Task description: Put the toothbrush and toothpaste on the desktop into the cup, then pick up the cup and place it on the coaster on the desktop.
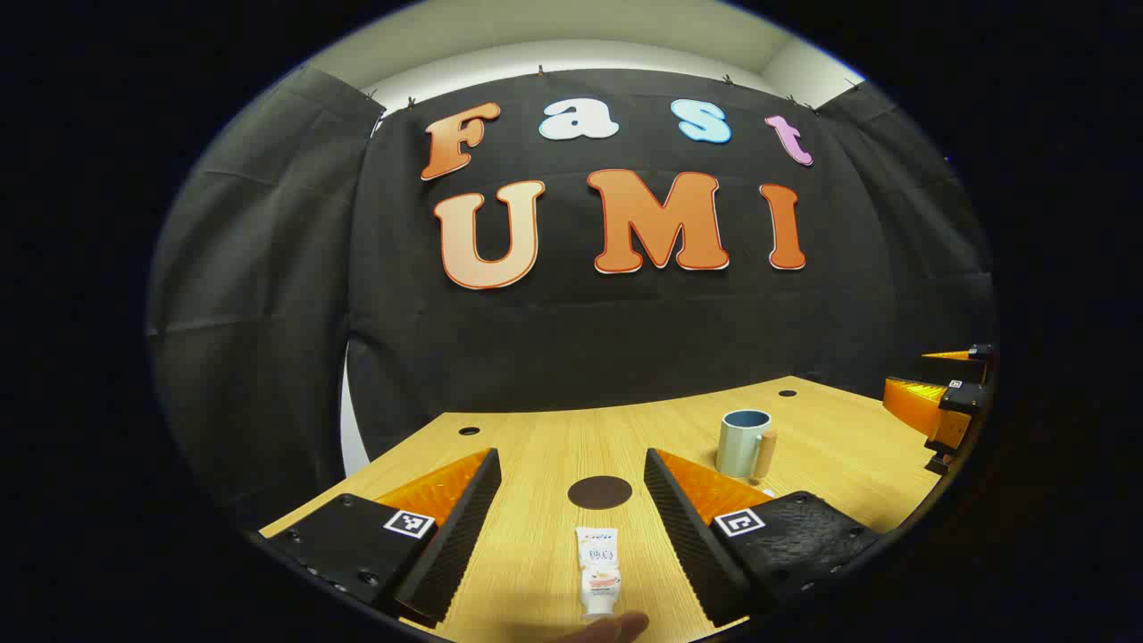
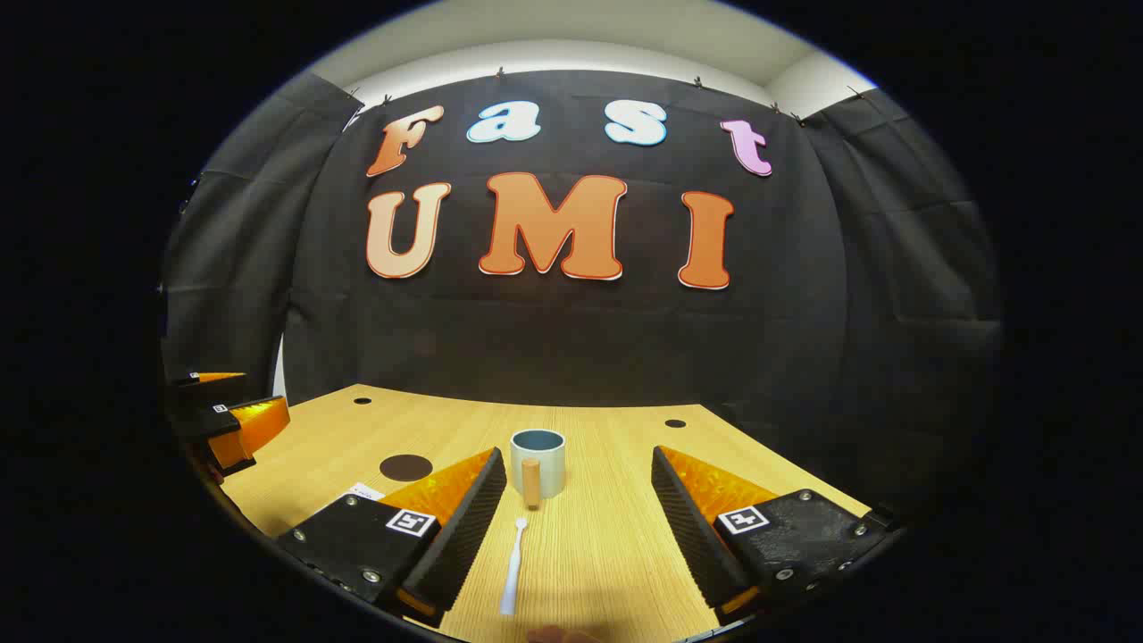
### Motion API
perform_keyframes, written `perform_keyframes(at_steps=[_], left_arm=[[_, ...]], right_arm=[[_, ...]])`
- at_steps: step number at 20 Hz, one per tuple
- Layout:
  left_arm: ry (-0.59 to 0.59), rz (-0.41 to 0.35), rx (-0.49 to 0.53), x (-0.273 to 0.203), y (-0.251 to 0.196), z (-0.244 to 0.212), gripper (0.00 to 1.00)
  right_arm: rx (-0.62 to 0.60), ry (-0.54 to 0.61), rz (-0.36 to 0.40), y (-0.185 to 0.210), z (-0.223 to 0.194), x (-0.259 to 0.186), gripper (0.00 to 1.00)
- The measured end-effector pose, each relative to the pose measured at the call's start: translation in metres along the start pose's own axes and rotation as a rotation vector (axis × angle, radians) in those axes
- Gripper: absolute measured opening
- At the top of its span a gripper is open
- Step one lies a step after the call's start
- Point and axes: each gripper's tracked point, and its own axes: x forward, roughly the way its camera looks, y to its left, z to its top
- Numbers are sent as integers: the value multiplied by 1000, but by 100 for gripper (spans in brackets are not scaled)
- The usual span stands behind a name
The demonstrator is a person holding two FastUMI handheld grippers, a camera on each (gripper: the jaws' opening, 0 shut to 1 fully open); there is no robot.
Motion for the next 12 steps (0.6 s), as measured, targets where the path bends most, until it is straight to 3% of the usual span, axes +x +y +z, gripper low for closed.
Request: perform_keyframes(at_steps=[12], left_arm=[[-9,-8,7,-3,-6,3,98]], right_arm=[[-39,-13,-18,-9,-3,2,99]])
